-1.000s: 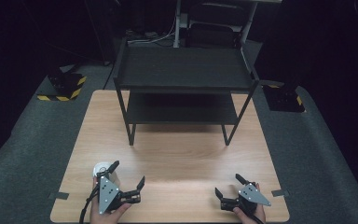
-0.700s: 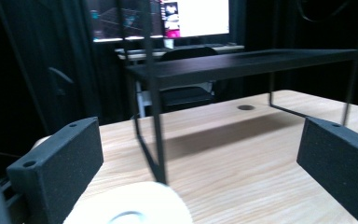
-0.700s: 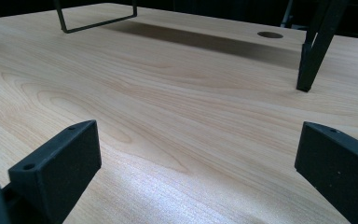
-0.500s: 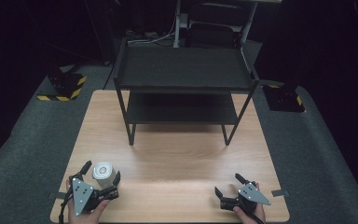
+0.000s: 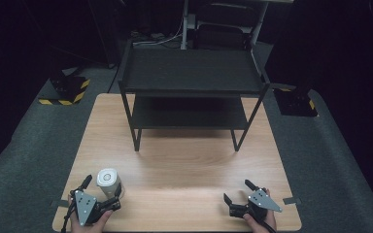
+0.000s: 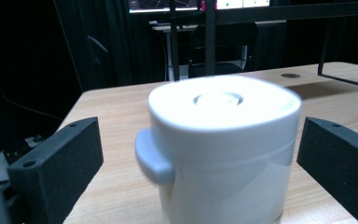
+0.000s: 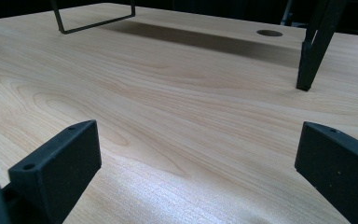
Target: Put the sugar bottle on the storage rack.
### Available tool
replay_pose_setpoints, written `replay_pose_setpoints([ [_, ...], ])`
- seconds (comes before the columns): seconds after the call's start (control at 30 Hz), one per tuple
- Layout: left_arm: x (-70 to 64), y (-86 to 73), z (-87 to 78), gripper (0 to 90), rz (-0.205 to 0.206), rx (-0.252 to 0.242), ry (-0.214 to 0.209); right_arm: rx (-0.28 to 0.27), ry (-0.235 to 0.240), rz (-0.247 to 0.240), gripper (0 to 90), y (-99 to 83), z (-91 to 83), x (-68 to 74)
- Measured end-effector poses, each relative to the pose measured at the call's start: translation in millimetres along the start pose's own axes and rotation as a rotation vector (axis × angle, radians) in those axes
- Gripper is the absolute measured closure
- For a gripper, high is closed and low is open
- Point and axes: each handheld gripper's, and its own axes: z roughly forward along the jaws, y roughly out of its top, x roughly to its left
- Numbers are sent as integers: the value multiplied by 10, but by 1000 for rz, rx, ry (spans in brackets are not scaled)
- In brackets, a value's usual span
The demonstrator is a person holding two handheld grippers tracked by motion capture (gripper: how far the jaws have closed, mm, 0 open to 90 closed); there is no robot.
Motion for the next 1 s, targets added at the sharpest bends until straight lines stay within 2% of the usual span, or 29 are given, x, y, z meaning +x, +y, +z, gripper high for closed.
replay_pose_setpoints([
  [0.37, -93, -90, 55, 10, -20, 44, -9, -4, 4, 0, 0, -7, 0, -13],
  [0.63, -136, -105, 71, 91, -17, 63, -20, -5, 5, -2, 0, -9, 0, -14],
  [0.83, -193, -111, 72, 159, -5, 44, 12, -6, 5, -3, 0, -11, -3, -14],
  [1.0, -224, -102, 91, 240, -11, 26, 43, -10, 6, -6, 0, -19, -8, -14],
])
